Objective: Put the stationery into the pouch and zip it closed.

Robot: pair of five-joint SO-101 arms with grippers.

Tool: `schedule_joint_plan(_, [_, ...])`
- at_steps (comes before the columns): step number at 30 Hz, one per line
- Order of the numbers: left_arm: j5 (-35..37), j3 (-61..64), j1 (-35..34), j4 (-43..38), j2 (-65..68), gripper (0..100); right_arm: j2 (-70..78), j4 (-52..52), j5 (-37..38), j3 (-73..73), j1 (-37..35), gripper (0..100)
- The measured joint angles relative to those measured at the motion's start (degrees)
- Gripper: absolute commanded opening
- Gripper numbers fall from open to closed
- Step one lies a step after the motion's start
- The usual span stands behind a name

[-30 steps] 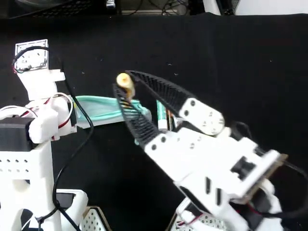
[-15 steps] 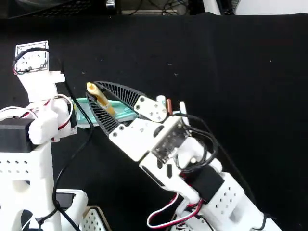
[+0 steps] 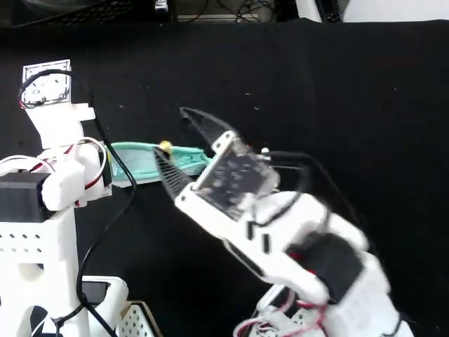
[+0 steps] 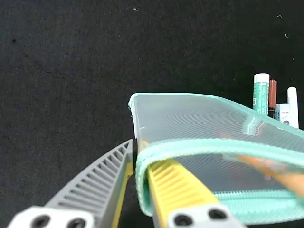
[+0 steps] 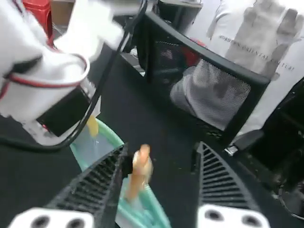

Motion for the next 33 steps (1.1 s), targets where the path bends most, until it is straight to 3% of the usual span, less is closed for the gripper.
schedule_joint_plan(5, [0.00,0.00,0.00,0.00,0.00,3,1.67,8.70,-0.18,-14.86,8.53,14.5])
schedule_joint_plan(9, [0.00,0.00,0.00,0.00,0.00,3,2.02,12.57,-0.09,-17.49,18.55,14.5])
schedule_joint_plan(14, [0.00,0.00,0.00,0.00,0.00,3,4.31,11.87,-2.46,-5.01,32.35,14.5])
schedule_joint_plan(18, [0.00,0.00,0.00,0.00,0.00,3,13.36,3.08,-7.30,11.25,39.21,14.5])
schedule_joint_plan(24, [0.00,0.00,0.00,0.00,0.00,3,30.24,-9.67,-8.44,18.55,39.30,14.8])
schedule_joint_plan(29, [0.00,0.00,0.00,0.00,0.00,3,45.54,-11.43,-8.35,14.77,32.79,14.8])
schedule_joint_plan(33, [0.00,0.00,0.00,0.00,0.00,3,56.62,-11.60,-8.35,7.21,31.74,14.8])
